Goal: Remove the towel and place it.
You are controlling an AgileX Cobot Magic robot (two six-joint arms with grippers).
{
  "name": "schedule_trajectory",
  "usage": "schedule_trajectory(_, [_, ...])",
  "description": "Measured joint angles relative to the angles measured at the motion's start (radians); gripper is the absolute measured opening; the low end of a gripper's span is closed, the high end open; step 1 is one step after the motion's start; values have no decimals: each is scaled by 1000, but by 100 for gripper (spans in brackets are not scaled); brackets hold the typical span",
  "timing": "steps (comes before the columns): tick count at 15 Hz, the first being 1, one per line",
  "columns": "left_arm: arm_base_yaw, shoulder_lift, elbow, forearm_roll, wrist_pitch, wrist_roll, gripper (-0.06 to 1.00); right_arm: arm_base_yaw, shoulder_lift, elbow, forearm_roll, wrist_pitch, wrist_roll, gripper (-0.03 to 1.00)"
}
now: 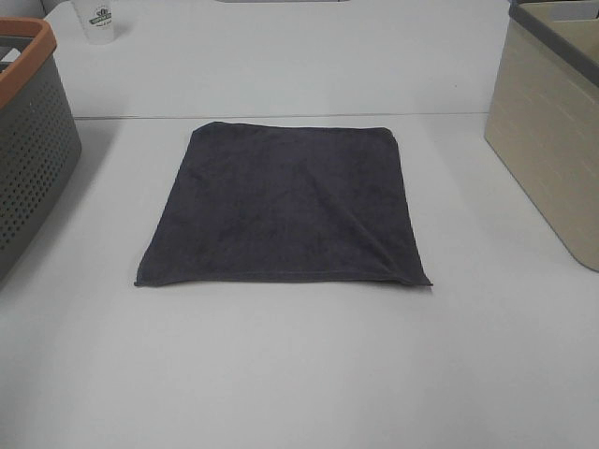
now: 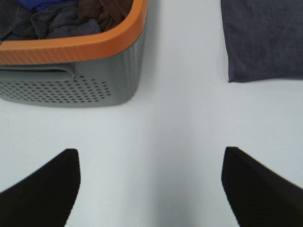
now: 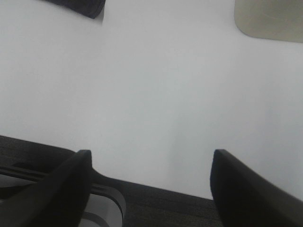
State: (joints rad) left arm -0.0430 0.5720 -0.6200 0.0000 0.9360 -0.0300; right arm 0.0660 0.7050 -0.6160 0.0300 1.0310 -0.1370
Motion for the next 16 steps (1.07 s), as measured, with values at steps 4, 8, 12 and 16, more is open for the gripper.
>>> schedule_trajectory(4, [0,-128,64,-5,65,-22,76,0,-159,98,36,11,1,70])
schedule_trajectory(8, [0,-310,105,-5,96,-24,76,0,-384,110,41,17,0,70])
schedule_trajectory(12, [0,-492,107,-5,97,-22,76,0,-515,110,42,18,0,70])
schedule_trajectory(16, [0,-576,107,0,99,-22,76,0,-614,110,43,20,0,70])
